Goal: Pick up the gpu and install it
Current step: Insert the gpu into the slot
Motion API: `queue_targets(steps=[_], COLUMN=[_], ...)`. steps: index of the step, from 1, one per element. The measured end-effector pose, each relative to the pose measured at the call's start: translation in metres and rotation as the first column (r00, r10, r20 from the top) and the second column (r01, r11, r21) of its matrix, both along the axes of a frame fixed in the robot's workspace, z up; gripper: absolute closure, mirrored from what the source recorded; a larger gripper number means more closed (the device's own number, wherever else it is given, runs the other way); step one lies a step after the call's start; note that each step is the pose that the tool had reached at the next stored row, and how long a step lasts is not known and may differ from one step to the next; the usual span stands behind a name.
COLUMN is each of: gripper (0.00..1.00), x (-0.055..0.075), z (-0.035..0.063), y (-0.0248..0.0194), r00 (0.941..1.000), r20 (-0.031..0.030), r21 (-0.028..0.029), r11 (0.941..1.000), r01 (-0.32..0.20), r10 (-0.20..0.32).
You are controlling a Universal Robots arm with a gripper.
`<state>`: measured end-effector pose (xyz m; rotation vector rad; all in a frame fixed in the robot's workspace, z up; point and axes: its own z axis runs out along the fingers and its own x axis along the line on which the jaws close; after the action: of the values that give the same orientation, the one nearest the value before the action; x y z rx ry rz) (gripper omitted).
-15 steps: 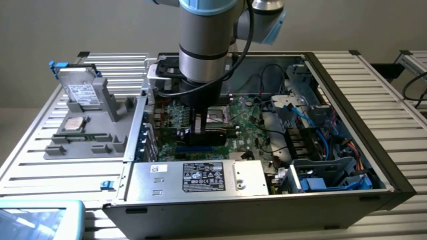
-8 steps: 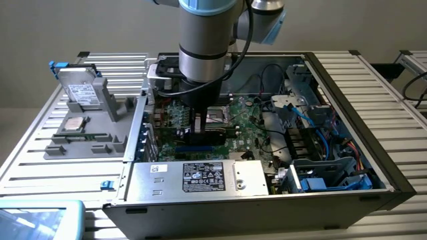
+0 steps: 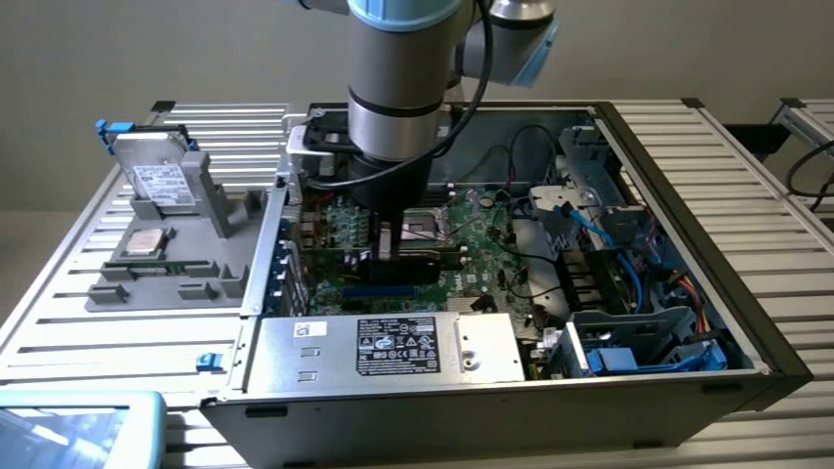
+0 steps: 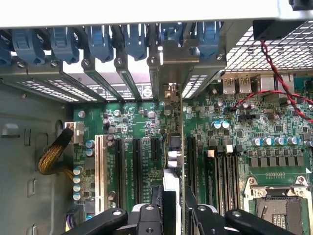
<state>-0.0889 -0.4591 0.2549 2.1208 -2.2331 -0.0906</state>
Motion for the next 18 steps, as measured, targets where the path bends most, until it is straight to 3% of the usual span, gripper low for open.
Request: queue_targets(steps=[18], gripper=[0.72], x=[-0.0006], z=[-0.0003], y=[0.0035], r00=[1.0000], r20=[-0.0002], r21=[-0.0002], r11=[1.0000], r01=[-0.004], r10=[0.004])
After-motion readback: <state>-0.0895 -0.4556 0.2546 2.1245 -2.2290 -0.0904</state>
